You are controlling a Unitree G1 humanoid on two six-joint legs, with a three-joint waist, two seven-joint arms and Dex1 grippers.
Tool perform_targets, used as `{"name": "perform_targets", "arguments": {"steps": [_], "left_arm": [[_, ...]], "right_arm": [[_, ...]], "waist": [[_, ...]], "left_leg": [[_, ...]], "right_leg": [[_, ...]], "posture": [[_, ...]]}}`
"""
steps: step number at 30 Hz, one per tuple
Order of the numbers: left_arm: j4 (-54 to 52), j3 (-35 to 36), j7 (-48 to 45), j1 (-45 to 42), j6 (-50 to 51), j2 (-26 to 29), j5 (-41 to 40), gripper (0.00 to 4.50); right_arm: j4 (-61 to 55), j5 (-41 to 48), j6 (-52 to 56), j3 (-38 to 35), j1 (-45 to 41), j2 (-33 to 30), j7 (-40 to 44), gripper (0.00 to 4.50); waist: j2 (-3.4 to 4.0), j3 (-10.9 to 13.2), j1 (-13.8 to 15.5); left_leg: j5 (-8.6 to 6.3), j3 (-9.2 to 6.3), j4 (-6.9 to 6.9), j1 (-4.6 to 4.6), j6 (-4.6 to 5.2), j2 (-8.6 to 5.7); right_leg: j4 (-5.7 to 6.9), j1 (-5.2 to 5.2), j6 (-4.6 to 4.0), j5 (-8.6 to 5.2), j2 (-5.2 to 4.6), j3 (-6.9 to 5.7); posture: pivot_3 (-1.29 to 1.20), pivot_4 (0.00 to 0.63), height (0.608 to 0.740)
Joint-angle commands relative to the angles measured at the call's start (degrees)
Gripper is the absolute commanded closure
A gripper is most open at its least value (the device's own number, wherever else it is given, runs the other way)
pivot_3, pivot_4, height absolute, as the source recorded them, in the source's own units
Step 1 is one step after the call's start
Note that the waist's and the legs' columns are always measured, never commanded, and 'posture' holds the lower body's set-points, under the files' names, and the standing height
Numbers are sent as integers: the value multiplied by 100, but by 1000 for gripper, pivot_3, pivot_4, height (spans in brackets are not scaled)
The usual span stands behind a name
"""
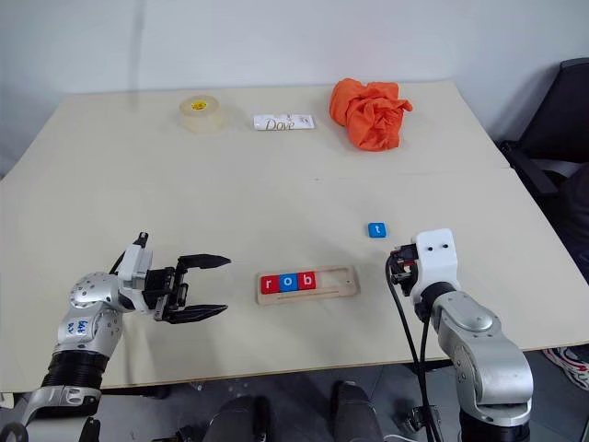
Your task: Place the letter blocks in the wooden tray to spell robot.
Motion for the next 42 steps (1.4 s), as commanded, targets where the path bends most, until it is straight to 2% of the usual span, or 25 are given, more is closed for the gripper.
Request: {"name": "perform_targets", "arguments": {"steps": [1, 2, 7, 11, 16, 20, 22, 24, 27, 33, 40, 42], "left_arm": [[-225, 87, 65, 45, 15, 44, -53, 0], [-259, 91, 78, 62, 22, 52, -57, 0], [-450, 112, 150, 166, 78, 81, -89, 0], [-547, 145, 204, 230, 104, 102, -106, 0], [-594, 140, 229, 246, 109, 86, -111, 0], [-625, 110, 212, 251, 112, 50, -105, 0], [-633, 93, 184, 262, 118, 45, -109, 0], [-640, 82, 170, 265, 126, 40, -109, 0], [-705, 50, 120, 324, 134, 11, -129, 0], [-888, 80, 152, 501, 64, -9, -134, 0], [-1034, 267, 153, 860, -29, 115, -151, 0], [-1045, 361, 187, 939, -44, 158, -167, 0]], "right_arm": [[-89, 83, -87, -24, 42, 183, -74, 3040], [-59, 88, -81, -9, 23, 228, -86, 3040], [0, 120, -162, 26, 7, 198, -12, 1204], [-40, 116, -313, 5, -12, -17, 139, 19], [118, 403, -777, 67, -172, -1082, 1280, 19], [689, 565, -1474, 357, -379, -2248, 2681, 19], [1084, 566, -1880, 616, -510, -2766, 3399, 19], [1346, 563, -2161, 757, -585, -3014, 3765, 19], [2513, 62, -2902, 1528, -1162, -3559, 4749, 19], [3970, -347, -3872, 2050, -1958, -3453, 5422, 19], [4548, -551, -4213, 2266, -2247, -3248, 5772, 19], [4633, -604, -4215, 2282, -2288, -3203, 5791, 391]], "waist": [[0, 0, 4], [0, 0, 1], [0, 0, 6], [0, 0, 7], [0, 0, 5], [-1, 1, 8], [-3, 1, 9], [-4, 2, 10], [-4, 2, -9], [-5, 3, 10], [-4, 3, 2], [-5, 3, 7]], "left_leg": [[1, -2, 0, 0, 0, 0], [1, -2, 0, -1, 0, -1], [0, -2, 0, -4, 2, -3], [-1, -2, 0, -5, 2, -3], [-1, -3, 0, -5, 3, -5], [-1, -5, -2, -3, 4, -3], [-1, -4, -2, -3, 4, -4], [-1, -3, 0, -3, 4, -4], [-1, 1, 2, -2, 4, -4], [0, 5, 8, -1, 1, -2], [1, 11, 13, -1, -2, 0], [0, 11, 13, 0, -2, 0]], "right_leg": [[2, 0, -1, 0, 0, 0], [2, 1, 0, 0, 0, 0], [-2, 1, -1, 0, -2, 0], [-3, 1, -1, 0, -1, 0], [-5, 1, 0, 0, -2, 0], [-6, 3, 0, 0, 0, -1], [-7, 3, 0, 0, -1, 0], [-8, 4, 0, 0, -1, -1], [-7, 4, 2, 1, -2, -1], [-6, 3, 6, 3, -2, 0], [-6, 3, 6, 3, -4, 0], [-5, 3, 6, 3, -4, 0]], "posture": [[0, 150, 740], [0, 150, 740], [0, 150, 740], [0, 150, 740], [0, 150, 740], [0, 150, 740], [0, 150, 740], [0, 150, 740], [0, 150, 740], [0, 150, 740], [0, 150, 740], [0, 150, 740]]}}
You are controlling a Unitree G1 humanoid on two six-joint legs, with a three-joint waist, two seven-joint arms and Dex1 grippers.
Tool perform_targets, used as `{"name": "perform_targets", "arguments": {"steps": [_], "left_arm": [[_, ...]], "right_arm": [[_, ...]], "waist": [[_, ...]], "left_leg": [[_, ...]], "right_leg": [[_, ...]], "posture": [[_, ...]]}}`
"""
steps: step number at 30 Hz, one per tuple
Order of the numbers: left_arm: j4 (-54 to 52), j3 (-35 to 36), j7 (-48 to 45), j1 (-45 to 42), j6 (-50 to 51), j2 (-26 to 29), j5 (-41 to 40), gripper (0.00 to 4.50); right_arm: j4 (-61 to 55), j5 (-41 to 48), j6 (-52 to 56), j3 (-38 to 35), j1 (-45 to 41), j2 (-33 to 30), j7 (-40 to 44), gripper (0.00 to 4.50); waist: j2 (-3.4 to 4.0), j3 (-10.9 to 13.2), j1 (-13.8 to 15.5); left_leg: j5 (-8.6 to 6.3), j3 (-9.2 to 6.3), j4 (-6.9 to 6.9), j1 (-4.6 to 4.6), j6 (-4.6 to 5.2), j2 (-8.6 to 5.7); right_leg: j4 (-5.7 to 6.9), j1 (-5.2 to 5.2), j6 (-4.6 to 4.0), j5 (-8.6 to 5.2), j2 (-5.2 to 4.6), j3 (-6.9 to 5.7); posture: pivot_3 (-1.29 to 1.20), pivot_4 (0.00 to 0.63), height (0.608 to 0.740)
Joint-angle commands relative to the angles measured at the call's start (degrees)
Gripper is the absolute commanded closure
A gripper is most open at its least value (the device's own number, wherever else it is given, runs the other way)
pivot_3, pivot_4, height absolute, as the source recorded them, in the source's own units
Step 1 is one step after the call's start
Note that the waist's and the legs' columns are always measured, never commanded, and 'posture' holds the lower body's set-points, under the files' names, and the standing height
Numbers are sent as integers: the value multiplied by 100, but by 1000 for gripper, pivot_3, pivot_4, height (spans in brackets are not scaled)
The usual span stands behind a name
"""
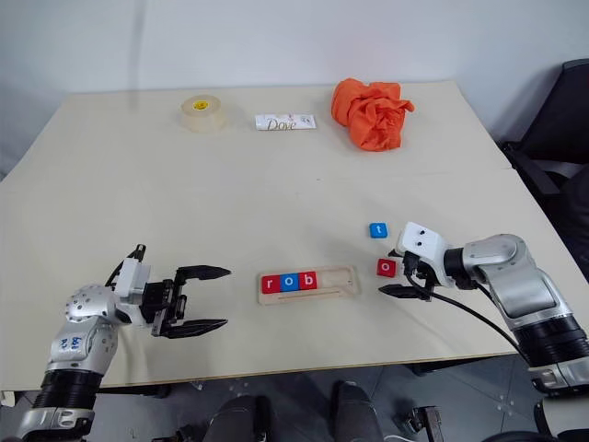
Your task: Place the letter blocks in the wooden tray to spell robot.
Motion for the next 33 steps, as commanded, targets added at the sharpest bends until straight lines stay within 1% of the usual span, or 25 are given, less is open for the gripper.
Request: {"name": "perform_targets", "arguments": {"steps": [1, 8, 9, 13, 18, 22, 24, 26, 29, 33], "left_arm": [[-204, 255, 32, 132, -120, 130, -146, 0], [-265, 538, 86, 412, -180, 301, -175, 0], [-297, 568, 104, 454, -180, 308, -183, 0], [-422, 660, 151, 651, -175, 341, -203, 0], [-489, 674, 239, 688, -187, 331, -221, 0], [-585, 637, 320, 746, -200, 267, -218, 0], [-580, 611, 332, 743, -208, 247, -209, 0], [-577, 566, 352, 715, -224, 200, -201, 0], [-594, 517, 370, 705, -234, 146, -191, 0], [-625, 469, 394, 707, -260, 96, -171, 0]], "right_arm": [[104, -133, -86, 60, -76, 84, 99, 574], [198, -210, -113, 33, -168, 175, 99, 2892], [215, -223, -122, 23, -182, 183, 94, 3056], [131, -220, -96, -31, -249, 139, 127, 3050], [-435, 28, 380, -168, -428, 143, 178, 3050], [-1432, 399, 1342, -151, -746, 223, 153, 3050], [-1656, 383, 1698, 21, -882, 303, 45, 3050], [-1919, 245, 2018, 364, -1045, 436, -72, 3050], [-2238, 237, 2276, 676, -1146, 617, -128, 3050], [-2276, -119, 2385, 1253, -1324, 824, -301, 3050]], "waist": [[0, 0, 3], [0, -1, -7], [0, -1, -6], [0, -1, -1], [2, 0, -1], [6, 2, -13], [6, 2, 1], [5, 1, 2], [5, 1, 9], [5, 1, 5]], "left_leg": [[0, -1, 0, 0, 0, 1], [1, 0, 4, 5, -1, 3], [1, 1, 4, 5, -1, 3], [1, 1, 4, 5, -1, 3], [1, 1, 4, 4, -1, 3], [1, 3, 0, 3, -1, 6], [0, 1, -1, 3, -3, 9], [-1, 2, 1, 2, -3, 7], [-2, 1, 0, 0, -2, 5], [-3, 2, 2, -2, 0, 4]], "right_leg": [[0, 0, 0, 0, 1, 0], [6, 1, -7, 5, 0, 0], [5, 1, -8, 5, -1, 0], [6, 1, -9, 6, -1, 0], [6, 0, -9, 6, -2, 0], [8, -7, -10, 5, -1, 0], [8, -7, -12, 4, 2, -1], [7, -7, -13, 3, -1, -2], [6, -7, -14, 3, -4, -2], [5, -8, -14, 3, -3, -2]], "posture": [[0, 150, 740], [0, 150, 740], [0, 150, 740], [0, 150, 740], [0, 150, 740], [0, 150, 740], [0, 150, 740], [0, 150, 740], [0, 150, 740], [0, 150, 740]]}}
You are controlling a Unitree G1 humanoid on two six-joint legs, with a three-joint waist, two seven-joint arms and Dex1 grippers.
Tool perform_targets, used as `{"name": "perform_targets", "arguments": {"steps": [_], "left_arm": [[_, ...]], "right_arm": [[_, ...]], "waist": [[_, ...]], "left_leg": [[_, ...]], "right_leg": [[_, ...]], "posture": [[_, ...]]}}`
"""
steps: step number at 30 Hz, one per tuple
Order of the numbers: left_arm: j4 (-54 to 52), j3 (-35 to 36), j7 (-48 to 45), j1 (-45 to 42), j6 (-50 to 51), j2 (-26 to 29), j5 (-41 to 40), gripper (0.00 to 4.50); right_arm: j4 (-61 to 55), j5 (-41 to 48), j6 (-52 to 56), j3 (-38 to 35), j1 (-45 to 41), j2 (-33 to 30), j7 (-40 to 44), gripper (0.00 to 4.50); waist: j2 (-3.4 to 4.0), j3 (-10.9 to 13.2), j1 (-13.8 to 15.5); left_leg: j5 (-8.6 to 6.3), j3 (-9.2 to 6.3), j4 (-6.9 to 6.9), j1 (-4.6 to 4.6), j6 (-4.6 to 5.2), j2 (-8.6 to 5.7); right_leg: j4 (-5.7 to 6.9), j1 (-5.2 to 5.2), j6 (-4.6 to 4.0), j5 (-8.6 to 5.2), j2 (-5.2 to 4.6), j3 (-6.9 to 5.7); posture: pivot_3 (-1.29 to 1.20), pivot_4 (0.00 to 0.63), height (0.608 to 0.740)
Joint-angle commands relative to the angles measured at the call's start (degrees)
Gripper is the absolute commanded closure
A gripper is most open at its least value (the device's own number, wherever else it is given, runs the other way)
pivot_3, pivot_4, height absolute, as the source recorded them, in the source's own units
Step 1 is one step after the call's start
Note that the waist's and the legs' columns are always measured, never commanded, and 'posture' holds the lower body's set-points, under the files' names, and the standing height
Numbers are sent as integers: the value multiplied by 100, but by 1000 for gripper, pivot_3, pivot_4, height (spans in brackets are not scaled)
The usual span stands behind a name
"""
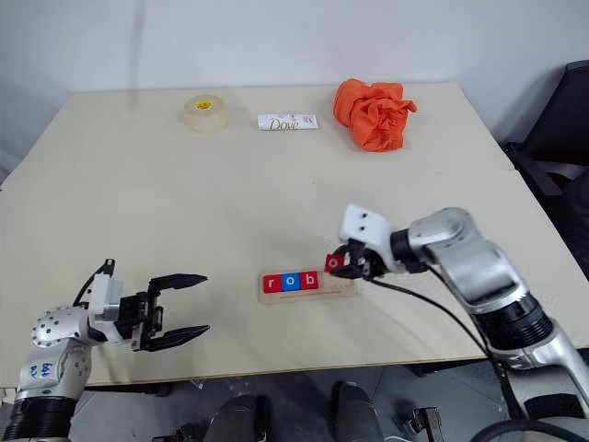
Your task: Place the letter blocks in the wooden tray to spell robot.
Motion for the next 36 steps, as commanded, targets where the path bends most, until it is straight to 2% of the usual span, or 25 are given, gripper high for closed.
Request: {"name": "perform_targets", "arguments": {"steps": [1, 16, 35, 36], "left_arm": [[-195, 4, 25, 20, -93, -26, -98, 0], [-421, 34, 195, 259, -104, -26, -138, 0], [-466, -20, 290, 243, -103, -47, -122, 0], [-469, -23, 297, 241, -104, -50, -119, 0]], "right_arm": [[-110, -306, 25, 296, -215, 75, -144, 3050], [483, -653, -643, 557, -300, 42, 196, 3050], [1019, -995, -1258, 663, -385, 353, 487, 3050], [1016, -996, -1264, 661, -383, 356, 499, 2700]], "waist": [[0, 0, -1], [0, 0, -2], [0, 0, -6], [0, 0, -6]], "left_leg": [[0, 0, 0, 0, 0, 0], [0, 0, -1, 0, 0, 1], [0, 1, -1, 1, -1, 2], [0, 1, 0, 1, -1, 2]], "right_leg": [[0, 0, 0, 0, 0, 0], [0, 0, 0, 0, 3, -1], [1, 0, 0, 0, 4, -1], [1, 0, 0, 0, 4, -1]], "posture": [[0, 150, 740], [0, 150, 740], [0, 150, 740], [0, 150, 740]]}}
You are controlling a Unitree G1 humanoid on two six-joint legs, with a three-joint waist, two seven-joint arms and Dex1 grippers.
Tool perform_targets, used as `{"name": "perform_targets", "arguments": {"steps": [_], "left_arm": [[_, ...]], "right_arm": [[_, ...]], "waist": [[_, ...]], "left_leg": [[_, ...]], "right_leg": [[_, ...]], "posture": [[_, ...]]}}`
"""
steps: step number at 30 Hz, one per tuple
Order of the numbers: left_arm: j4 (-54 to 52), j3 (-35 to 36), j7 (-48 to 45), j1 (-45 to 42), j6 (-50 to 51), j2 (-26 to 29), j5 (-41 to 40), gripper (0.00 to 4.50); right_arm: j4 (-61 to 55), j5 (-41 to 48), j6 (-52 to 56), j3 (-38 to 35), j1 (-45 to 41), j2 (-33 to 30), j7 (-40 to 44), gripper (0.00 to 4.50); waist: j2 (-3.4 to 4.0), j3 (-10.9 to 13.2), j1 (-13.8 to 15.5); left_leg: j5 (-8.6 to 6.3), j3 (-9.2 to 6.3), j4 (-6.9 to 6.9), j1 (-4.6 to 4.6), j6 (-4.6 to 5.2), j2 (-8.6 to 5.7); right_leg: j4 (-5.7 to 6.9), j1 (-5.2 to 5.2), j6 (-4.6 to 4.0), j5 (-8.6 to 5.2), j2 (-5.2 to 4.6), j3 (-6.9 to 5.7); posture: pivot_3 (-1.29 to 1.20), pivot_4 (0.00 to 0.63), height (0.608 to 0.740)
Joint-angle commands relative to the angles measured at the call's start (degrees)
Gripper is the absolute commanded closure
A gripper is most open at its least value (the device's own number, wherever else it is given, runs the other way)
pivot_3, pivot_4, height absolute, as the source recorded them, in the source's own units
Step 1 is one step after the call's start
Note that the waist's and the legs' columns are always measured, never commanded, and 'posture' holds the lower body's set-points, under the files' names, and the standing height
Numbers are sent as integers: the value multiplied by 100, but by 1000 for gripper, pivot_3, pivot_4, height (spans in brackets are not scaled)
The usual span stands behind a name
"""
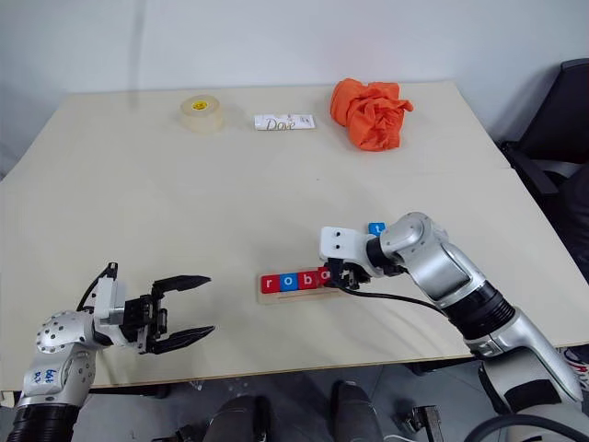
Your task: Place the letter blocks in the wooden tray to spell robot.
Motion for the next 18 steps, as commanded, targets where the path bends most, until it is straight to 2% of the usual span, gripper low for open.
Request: {"name": "perform_targets", "arguments": {"steps": [1, 8, 18], "left_arm": [[-217, 28, 27, 31, -63, -9, -115, 0], [-215, -7, 45, 25, -83, -38, -92, 0], [-44, -82, 36, -186, -105, -61, -43, 0]], "right_arm": [[-81, -22, -100, -19, -45, 21, 132, 2317], [-283, 74, -20, -142, -6, 16, 211, 39], [-385, 251, 79, -528, -3, 18, 33, 39]], "waist": [[0, 0, 1], [0, 0, 1], [0, 0, 5]], "left_leg": [[0, 0, 0, 0, 0, 0], [0, 0, 0, 0, 0, 0], [0, 0, 0, 0, 0, -1]], "right_leg": [[0, 0, 0, 0, 0, 0], [0, 0, 0, 0, 0, 0], [0, 0, 0, 0, -1, 0]], "posture": [[0, 150, 740], [0, 150, 740], [0, 150, 740]]}}
